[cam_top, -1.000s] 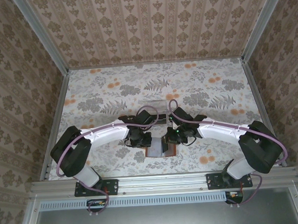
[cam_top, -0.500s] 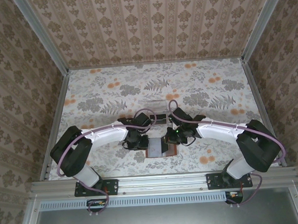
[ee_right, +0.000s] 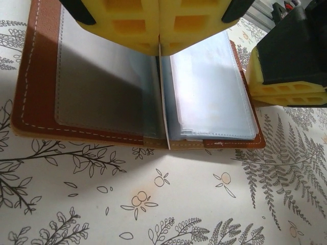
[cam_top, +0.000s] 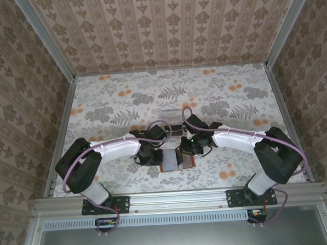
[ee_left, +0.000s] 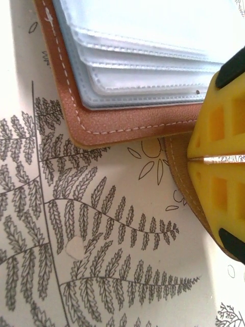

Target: Take the credit cards out of the card holder

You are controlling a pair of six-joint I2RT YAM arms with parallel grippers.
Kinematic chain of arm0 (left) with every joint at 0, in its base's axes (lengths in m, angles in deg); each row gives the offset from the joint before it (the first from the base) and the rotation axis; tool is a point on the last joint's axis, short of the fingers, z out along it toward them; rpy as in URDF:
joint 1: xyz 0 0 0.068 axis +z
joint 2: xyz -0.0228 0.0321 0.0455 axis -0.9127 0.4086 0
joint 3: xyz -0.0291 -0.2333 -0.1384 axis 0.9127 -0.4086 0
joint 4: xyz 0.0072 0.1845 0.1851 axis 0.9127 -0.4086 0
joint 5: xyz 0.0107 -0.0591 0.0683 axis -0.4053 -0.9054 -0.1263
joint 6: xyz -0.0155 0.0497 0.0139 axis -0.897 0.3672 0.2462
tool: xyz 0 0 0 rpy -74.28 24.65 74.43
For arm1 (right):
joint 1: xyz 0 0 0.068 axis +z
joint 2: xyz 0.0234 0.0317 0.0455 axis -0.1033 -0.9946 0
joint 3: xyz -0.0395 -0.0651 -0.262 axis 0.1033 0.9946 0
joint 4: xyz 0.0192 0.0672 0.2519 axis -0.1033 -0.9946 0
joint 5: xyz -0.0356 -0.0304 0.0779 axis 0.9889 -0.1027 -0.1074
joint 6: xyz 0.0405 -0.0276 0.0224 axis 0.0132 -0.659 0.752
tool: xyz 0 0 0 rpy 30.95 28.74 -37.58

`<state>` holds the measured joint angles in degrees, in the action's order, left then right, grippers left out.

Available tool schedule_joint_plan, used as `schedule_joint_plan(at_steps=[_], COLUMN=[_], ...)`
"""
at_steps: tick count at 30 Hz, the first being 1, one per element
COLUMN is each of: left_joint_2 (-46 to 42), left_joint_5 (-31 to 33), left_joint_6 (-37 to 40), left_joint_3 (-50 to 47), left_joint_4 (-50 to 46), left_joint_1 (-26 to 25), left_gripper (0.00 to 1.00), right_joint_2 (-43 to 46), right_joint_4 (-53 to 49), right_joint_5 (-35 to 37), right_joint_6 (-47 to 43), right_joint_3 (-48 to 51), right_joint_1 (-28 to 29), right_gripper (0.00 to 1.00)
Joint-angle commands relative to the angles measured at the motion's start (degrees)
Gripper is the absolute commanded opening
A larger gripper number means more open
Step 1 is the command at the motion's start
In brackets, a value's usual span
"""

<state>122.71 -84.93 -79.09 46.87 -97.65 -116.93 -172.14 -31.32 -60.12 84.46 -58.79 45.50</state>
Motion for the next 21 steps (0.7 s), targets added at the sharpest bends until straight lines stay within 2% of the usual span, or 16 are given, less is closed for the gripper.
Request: schedule_joint_plan(at_steps=[1, 8, 11, 17, 20, 21], left_joint_2=[-0.95, -5.57, -7.12, -8.03, -8.38, -8.55], left_joint_5=[0.62, 2.88, 2.47, 1.30, 1.21, 1.21], left_joint_6=[-1.53, -1.97, -2.10, -2.96, -3.28, -3.37], left_joint_3=[-1.18, -0.81, -0.75, -1.86, -2.61, -2.80], left_joint_4=[0.28, 0.17, 0.94, 3.37, 4.12, 4.35], left_joint_1=[-0.78, 1.36, 1.91, 2.65, 2.87, 2.97], left_gripper=[0.11, 0.11, 0.11, 0.12, 0.11, 0.12], right_joint_2=[-0.27, 2.22, 2.77, 4.13, 3.63, 3.28], right_joint_4=[-4.42, -10.87, -13.70, -19.20, -21.06, -21.76], right_joint_5=[1.57, 4.58, 4.85, 6.68, 5.33, 3.57], right_joint_6=[-2.12, -6.46, -11.29, -28.15, -38.04, -43.80], right_joint_3=[-2.12, -4.59, -6.54, -11.75, -13.87, -14.39], right_joint_1=[-0.29, -0.80, -1.25, -1.73, -2.39, -2.39], right_gripper=[0.06, 0.06, 0.06, 0.06, 0.07, 0.07])
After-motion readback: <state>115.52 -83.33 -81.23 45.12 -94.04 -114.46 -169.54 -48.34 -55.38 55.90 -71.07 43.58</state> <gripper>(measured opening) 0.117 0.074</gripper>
